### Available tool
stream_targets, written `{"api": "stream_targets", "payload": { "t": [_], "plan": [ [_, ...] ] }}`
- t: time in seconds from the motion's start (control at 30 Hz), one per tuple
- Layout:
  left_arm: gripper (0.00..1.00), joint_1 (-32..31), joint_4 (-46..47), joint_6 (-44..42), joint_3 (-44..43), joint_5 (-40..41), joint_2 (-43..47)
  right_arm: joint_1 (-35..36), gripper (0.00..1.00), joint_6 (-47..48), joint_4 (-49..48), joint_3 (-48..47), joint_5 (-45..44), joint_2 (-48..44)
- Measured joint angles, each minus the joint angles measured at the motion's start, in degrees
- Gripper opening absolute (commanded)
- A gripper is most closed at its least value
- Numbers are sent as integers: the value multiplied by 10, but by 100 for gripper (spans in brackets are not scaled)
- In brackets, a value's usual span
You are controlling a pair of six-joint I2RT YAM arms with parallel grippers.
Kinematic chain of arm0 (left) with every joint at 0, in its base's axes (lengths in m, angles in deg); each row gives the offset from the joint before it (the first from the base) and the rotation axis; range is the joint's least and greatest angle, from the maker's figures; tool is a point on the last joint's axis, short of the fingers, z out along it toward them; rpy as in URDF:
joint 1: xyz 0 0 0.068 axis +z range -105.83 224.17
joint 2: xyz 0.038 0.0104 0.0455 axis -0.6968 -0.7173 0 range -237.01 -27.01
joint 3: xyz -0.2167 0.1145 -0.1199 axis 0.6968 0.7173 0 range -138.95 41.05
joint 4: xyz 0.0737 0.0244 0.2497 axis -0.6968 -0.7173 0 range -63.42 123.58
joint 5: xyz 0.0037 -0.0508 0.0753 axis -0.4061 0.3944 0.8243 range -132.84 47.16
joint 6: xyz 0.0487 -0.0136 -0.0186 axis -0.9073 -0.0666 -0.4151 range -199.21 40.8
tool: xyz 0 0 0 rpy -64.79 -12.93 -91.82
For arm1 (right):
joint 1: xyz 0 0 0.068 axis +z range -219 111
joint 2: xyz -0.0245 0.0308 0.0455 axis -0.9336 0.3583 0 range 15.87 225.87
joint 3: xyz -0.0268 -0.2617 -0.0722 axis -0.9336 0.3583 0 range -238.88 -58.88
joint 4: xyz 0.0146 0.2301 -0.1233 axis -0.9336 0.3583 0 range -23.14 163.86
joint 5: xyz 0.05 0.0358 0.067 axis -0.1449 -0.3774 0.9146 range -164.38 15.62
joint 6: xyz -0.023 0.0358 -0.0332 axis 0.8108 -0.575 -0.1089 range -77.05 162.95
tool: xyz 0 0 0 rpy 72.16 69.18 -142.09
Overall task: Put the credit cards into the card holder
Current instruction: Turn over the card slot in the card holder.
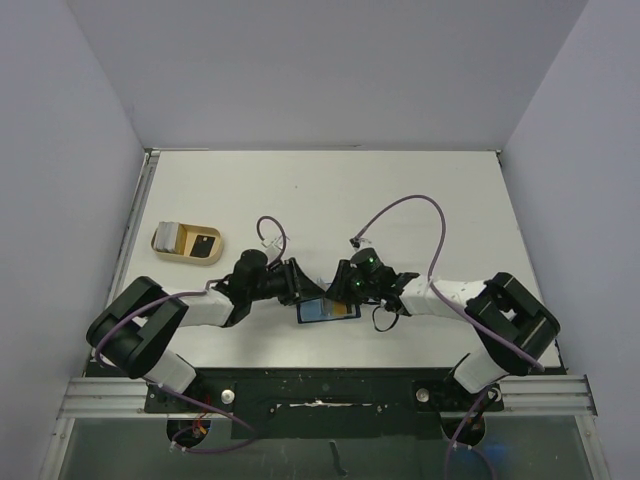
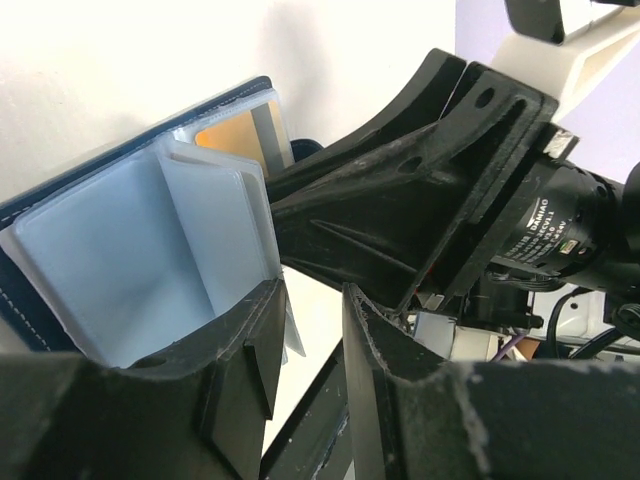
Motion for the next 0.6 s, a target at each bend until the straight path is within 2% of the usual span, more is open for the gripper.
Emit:
{"api": "stream_targets", "payload": {
  "t": [0.3,0.6],
  "plan": [
    [28,-5,9,0,-10,-5,-18,0,36,6,45,15,-59,-82],
    [27,-15,24,0,-35,-6,-58,0,51,4,106,41,-141,-194]
  ]
}}
